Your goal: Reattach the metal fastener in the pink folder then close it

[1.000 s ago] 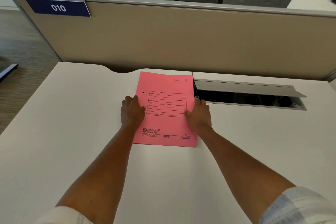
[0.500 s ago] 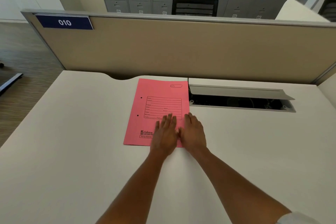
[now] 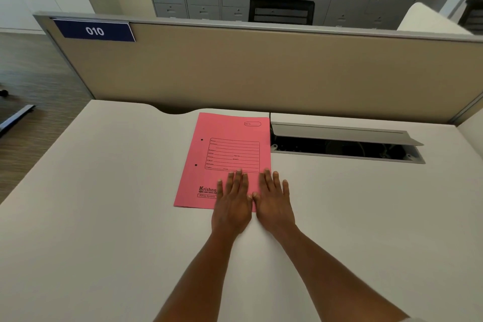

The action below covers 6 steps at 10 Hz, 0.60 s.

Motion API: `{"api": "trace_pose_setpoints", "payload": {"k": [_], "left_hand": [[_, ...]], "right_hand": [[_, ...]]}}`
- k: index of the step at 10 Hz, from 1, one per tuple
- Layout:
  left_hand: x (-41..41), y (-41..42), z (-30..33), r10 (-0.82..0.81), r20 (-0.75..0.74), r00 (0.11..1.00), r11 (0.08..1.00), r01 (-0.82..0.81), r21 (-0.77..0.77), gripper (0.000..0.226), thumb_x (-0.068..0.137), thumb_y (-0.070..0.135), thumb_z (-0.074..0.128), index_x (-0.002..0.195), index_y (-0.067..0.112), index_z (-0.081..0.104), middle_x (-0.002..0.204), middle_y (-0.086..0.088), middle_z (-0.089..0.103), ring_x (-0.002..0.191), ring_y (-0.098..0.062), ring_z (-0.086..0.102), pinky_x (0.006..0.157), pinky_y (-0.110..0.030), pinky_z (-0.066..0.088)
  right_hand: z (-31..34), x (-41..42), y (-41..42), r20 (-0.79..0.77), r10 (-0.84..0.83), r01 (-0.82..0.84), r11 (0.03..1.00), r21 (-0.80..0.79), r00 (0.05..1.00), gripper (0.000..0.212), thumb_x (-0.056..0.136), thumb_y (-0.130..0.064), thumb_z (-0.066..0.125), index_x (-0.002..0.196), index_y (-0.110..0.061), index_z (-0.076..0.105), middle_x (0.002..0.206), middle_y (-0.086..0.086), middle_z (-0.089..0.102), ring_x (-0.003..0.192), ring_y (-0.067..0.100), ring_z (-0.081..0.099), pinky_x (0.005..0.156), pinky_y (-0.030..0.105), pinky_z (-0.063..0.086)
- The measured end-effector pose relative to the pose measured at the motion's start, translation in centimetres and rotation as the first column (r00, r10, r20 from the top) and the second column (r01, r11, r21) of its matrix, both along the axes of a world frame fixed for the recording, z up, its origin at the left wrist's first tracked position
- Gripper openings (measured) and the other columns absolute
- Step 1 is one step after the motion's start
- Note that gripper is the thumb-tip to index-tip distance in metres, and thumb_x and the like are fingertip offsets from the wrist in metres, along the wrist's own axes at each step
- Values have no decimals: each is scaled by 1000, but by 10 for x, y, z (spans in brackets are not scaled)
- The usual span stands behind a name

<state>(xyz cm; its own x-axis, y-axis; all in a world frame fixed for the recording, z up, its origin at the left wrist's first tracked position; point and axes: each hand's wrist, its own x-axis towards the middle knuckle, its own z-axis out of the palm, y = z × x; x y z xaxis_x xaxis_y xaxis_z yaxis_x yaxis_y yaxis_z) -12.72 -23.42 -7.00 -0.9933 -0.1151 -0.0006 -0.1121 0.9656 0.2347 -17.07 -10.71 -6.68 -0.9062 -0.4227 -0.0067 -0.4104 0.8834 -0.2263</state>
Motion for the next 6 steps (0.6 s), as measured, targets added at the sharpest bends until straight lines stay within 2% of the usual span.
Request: {"api": "trace_pose_setpoints", "payload": {"k": [1, 2, 3, 4, 5, 6], "left_hand": [[2, 0, 0, -4, 1, 1000, 1000, 4, -12, 66, 98, 46, 4, 157, 16, -4, 163, -4, -10, 151, -26, -11, 122, -48, -7], [0, -3, 1, -8, 8, 1000, 1000, 8, 9, 64, 102, 43, 12, 157, 15, -5, 163, -4, -12, 151, -26, -12, 123, -52, 0], [-2, -3, 12, -13, -24, 1000, 1000, 13, 14, 64, 104, 40, 20, 156, 15, -7, 162, -3, -14, 151, -26, -12, 123, -50, -2], [-13, -4, 42, -22, -100, 995, 999, 24, 23, 66, 104, 38, 24, 157, 15, -7, 162, -3, -15, 150, -25, -14, 121, -45, -10], [-24, -2, 73, -24, -149, 989, 999, 27, 17, 64, 104, 37, 22, 157, 14, -7, 163, -4, -15, 150, -24, -15, 121, -44, -11], [-34, 9, 115, -82, -192, 978, 996, 77, -33, 63, 104, 36, 20, 157, 13, -6, 165, -6, -10, 152, -24, -13, 122, -42, -10]], "right_hand": [[-1, 2, 0, -2, 5, -5, 1000, -9, 1000, 86, 81, -60, -28, 152, -16, -7, 164, 9, 0, 151, 32, -4, 120, 49, -6], [4, 0, 1, 41, 14, -13, 1000, -22, 999, 88, 77, -62, -28, 151, -16, -13, 164, 7, -8, 151, 30, -9, 120, 46, -11], [11, -2, 5, 61, 2, 1, 998, -57, 998, 83, 85, -62, -17, 153, -14, -8, 164, 8, -8, 151, 30, -9, 119, 45, -12], [29, -6, 10, -15, -31, 30, 998, -56, 999, 72, 96, -53, 3, 154, -11, 0, 164, 11, -3, 150, 30, -6, 119, 46, -10], [55, -15, 15, -54, -55, 51, 996, -76, 997, 75, 93, -54, -4, 155, -10, 0, 164, 10, -4, 150, 29, -8, 119, 45, -10], [98, -25, 22, -99, -58, 50, 995, -88, 993, 88, 86, -58, -21, 155, -8, 3, 164, 12, 0, 152, 29, -4, 121, 46, -6]]}}
